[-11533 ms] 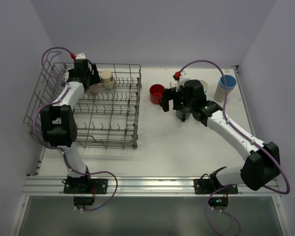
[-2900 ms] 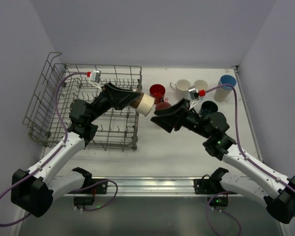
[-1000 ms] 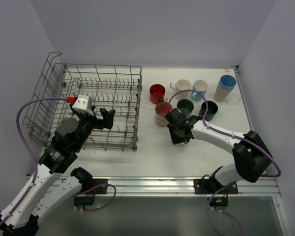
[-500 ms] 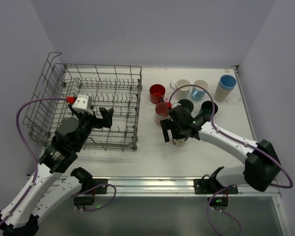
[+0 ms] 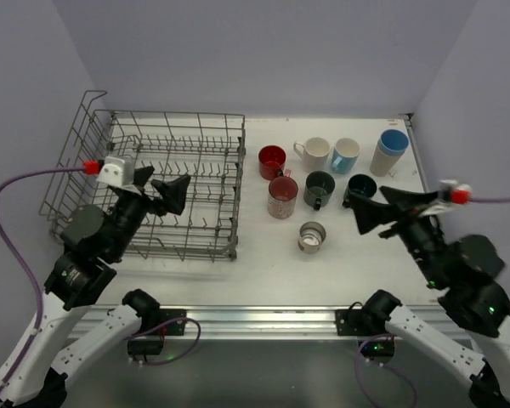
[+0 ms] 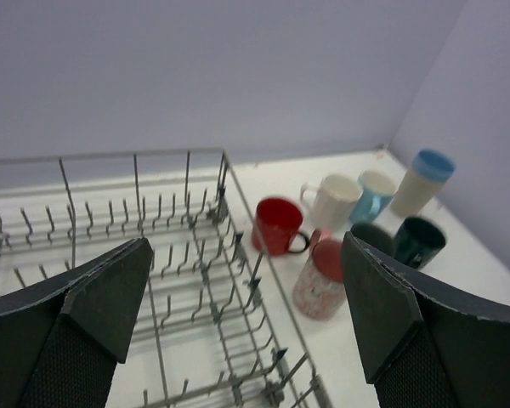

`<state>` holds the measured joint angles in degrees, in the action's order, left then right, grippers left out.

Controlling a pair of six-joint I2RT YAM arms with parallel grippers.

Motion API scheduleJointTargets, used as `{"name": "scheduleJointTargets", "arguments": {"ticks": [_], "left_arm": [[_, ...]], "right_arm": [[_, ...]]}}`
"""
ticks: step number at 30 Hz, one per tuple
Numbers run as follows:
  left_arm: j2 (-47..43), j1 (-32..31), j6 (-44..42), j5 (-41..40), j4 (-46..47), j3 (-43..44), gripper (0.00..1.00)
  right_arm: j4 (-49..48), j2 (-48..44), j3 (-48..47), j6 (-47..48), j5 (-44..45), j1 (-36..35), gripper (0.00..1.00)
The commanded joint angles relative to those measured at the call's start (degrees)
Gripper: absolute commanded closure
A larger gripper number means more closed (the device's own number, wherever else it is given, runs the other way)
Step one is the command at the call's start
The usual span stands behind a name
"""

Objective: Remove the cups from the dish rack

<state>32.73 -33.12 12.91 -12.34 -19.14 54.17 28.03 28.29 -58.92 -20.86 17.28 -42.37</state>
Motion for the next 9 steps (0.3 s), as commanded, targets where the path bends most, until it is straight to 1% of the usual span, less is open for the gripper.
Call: {"name": "scheduleJointTargets", "arguments": {"ticks": [1, 3, 5, 7, 9], "left_arm": [[-0.56, 0.08, -0.16, 2.49, 3.05, 9.35, 0.0], [-0.39, 0.08, -0.25, 2.15, 2.26, 9.64, 0.0], [-1.61, 0.17, -0.08, 0.92, 2.87, 7.8, 0.0], [-2.84, 0.08, 0.1, -0.14, 4.27, 4.2, 0.0], [-2.94, 0.08, 0.27, -1.8, 5.51, 4.18, 0.0]], "right_arm": [[-6.31, -8.05, -1.21, 3.46, 7.23, -0.08, 0.01], [-6.5, -10.09, -0.24, 3.64, 9.78, -0.08, 0.01], [-6.59, -11.5, 2.22, 3.29, 11.02, -0.08, 0.01], [-7.28, -11.94, 4.32, 2.67, 11.02, -0.08, 0.01], [-9.91, -11.95, 5.12, 2.93, 10.24, -0.08, 0.01]]}}
